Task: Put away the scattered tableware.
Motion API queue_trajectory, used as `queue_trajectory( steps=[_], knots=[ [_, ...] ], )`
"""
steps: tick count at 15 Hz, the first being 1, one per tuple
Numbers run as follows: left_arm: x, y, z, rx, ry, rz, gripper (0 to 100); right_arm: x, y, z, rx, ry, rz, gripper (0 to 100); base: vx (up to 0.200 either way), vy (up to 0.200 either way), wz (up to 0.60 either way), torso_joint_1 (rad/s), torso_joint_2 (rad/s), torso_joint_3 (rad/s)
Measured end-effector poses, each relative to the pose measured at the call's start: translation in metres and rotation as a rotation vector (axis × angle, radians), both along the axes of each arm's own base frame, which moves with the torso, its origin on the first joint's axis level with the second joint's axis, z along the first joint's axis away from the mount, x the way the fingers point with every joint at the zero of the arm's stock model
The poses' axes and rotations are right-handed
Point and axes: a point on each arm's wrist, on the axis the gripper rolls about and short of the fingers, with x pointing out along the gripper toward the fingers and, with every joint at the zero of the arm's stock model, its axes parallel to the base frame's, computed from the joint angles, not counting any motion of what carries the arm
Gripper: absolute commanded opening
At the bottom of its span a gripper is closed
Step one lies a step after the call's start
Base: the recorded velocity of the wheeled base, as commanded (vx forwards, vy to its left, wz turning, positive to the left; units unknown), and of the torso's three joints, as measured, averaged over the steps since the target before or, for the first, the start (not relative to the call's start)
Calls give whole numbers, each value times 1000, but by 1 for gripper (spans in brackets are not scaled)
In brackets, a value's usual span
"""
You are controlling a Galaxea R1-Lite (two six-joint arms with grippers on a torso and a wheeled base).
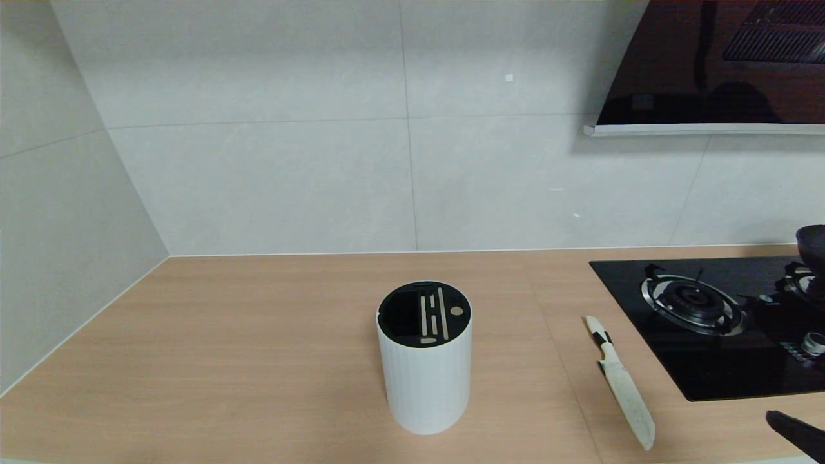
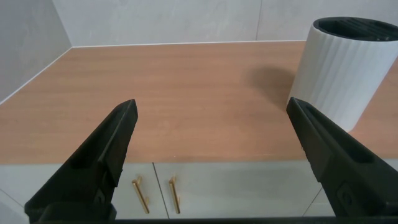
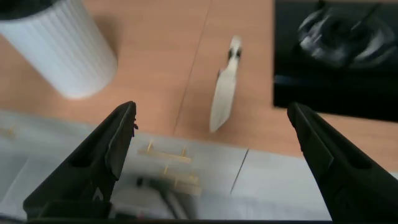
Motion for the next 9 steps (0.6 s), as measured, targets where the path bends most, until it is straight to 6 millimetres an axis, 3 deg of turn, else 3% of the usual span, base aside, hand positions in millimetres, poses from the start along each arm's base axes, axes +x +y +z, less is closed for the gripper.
queue_trajectory(
  steps=[3,9],
  knots=[
    [0,0,0,0,0,0,100,49,8,1,-19,80,25,100,0,0,0,0,0,0],
    [0,0,0,0,0,0,100,142,28,-39,-84,193,-1,100,0,0,0,0,0,0]
  ],
)
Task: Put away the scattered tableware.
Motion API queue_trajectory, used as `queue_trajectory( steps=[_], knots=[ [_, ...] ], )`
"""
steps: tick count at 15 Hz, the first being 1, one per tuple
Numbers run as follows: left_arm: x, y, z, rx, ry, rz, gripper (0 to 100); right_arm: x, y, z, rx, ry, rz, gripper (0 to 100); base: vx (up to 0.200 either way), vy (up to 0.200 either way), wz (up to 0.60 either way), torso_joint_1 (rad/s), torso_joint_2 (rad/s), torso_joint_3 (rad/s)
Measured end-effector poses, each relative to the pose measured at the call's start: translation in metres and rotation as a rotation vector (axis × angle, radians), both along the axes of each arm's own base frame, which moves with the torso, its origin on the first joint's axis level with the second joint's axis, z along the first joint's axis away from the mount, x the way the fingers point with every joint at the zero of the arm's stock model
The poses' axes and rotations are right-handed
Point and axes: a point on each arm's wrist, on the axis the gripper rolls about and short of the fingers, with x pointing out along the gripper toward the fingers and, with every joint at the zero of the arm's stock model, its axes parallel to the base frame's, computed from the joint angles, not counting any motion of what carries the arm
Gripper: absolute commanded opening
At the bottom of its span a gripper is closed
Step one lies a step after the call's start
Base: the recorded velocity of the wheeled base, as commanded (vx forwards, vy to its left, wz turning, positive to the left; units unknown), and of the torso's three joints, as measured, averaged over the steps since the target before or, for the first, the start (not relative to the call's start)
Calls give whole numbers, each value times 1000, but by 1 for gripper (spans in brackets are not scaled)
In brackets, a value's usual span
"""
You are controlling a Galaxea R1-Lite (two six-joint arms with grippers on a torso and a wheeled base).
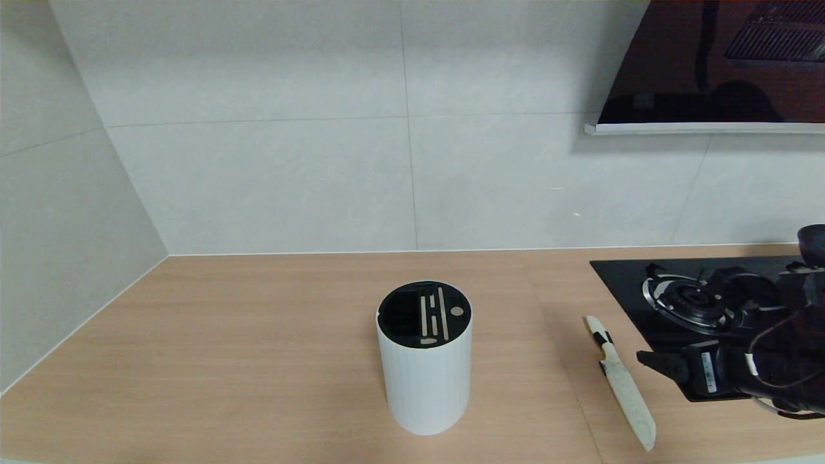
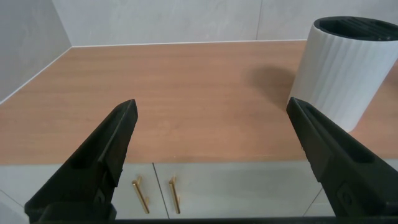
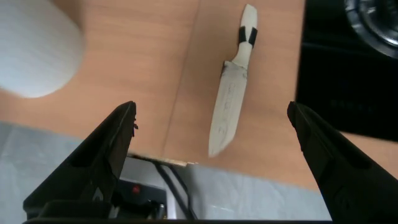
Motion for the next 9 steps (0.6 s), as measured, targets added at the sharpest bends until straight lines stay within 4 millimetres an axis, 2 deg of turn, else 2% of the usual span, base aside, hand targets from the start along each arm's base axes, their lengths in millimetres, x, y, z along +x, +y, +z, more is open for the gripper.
queue_trajectory(
  steps=[5,9],
  knots=[
    [0,0,0,0,0,0,100,47,10,-49,-39,111,-15,100,0,0,0,0,0,0],
    [0,0,0,0,0,0,100,78,15,-91,-86,125,-76,100,0,0,0,0,0,0]
  ],
)
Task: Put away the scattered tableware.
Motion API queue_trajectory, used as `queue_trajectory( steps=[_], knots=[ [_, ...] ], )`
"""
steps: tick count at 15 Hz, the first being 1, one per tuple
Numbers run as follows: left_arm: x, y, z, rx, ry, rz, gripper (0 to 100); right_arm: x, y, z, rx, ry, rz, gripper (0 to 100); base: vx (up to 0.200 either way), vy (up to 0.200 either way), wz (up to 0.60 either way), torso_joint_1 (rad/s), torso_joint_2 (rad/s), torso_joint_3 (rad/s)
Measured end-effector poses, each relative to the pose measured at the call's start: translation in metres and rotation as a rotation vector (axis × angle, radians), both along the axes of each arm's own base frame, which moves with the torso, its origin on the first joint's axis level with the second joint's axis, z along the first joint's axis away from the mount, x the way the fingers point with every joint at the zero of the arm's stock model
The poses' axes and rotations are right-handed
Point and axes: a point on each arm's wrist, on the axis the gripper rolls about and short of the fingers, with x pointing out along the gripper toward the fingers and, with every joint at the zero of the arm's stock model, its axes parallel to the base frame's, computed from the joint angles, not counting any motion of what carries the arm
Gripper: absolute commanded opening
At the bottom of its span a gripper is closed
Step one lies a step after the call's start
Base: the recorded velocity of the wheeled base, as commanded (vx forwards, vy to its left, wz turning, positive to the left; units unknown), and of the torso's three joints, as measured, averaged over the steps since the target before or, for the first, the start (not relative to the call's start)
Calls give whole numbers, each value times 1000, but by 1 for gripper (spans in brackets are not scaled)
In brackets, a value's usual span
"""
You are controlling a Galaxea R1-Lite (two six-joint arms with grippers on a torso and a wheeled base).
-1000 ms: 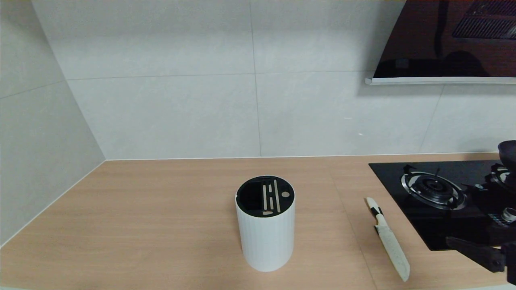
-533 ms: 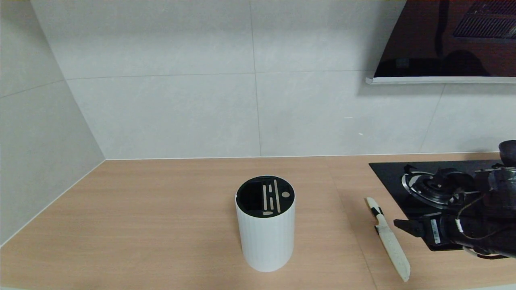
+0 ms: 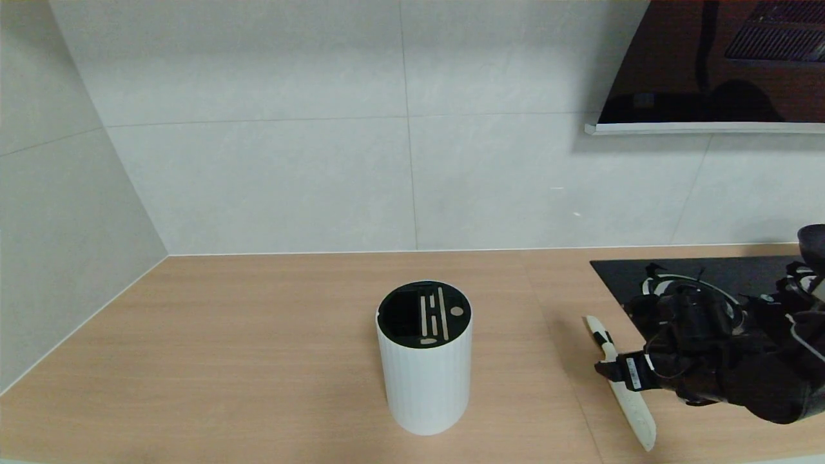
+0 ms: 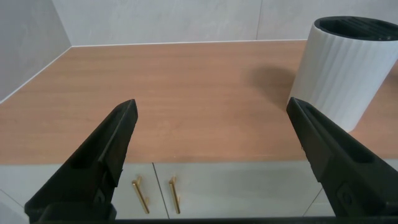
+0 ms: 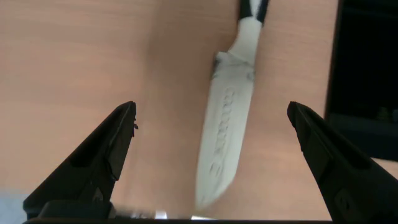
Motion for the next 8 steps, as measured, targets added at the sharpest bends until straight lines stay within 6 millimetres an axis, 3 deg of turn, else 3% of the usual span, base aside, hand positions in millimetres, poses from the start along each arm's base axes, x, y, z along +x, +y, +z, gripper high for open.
queue_trajectory(
  steps=[4,8],
  knots=[
    [0,0,0,0,0,0,100,19,1,-34,20,30,-98,100,0,0,0,0,0,0],
    [0,0,0,0,0,0,100,27,-1,-47,10,50,-126,100,0,0,0,0,0,0]
  ],
)
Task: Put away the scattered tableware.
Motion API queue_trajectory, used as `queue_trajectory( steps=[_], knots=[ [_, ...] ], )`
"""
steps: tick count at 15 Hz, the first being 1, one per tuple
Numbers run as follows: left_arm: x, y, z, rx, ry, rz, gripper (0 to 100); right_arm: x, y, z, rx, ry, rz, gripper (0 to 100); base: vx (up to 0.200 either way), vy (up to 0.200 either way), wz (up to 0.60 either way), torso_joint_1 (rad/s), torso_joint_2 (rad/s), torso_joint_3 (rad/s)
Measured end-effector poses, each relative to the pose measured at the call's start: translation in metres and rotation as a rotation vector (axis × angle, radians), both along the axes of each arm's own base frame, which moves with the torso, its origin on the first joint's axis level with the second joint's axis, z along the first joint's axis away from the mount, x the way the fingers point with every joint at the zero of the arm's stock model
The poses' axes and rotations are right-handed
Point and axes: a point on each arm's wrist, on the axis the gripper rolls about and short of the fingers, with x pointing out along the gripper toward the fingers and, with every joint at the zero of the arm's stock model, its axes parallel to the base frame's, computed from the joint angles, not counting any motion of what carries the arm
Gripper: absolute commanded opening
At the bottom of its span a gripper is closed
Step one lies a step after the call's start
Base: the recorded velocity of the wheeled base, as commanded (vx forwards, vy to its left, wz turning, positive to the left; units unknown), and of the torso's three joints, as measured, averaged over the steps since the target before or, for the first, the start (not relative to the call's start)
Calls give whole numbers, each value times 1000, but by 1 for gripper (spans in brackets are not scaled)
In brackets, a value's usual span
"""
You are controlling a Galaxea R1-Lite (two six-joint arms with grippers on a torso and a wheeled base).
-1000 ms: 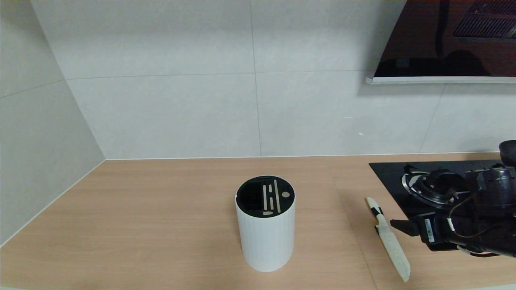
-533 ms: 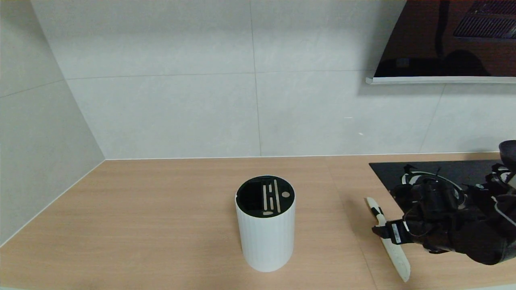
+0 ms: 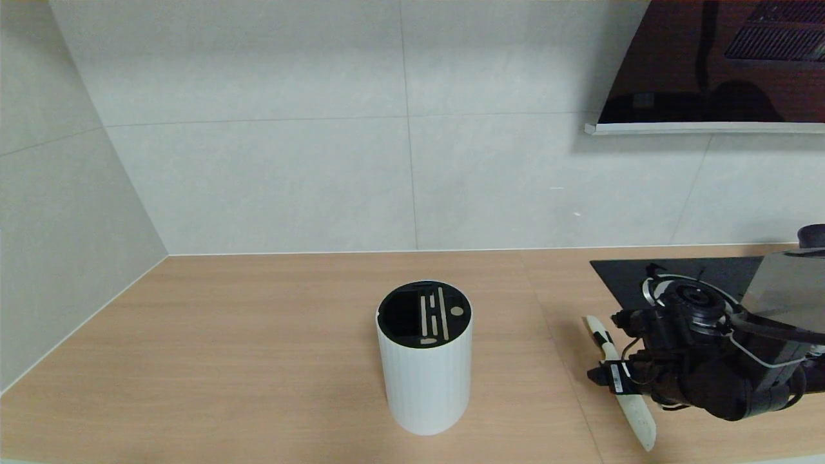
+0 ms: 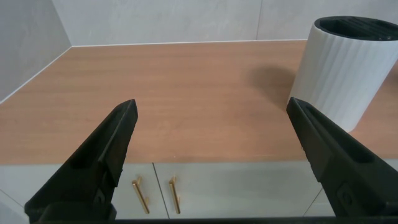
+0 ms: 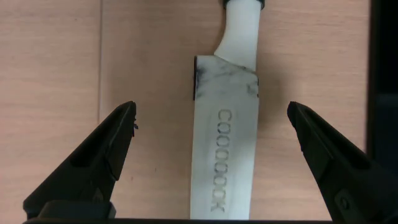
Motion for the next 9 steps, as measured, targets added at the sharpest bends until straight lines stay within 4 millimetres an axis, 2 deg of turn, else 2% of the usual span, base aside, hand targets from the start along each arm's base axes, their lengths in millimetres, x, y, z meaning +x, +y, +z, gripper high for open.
queue_trajectory(
  steps=[9],
  knots=[
    [0,0,0,0,0,0,100,18,-5,-7,21,-55,-82,100,0,0,0,0,0,0]
  ],
)
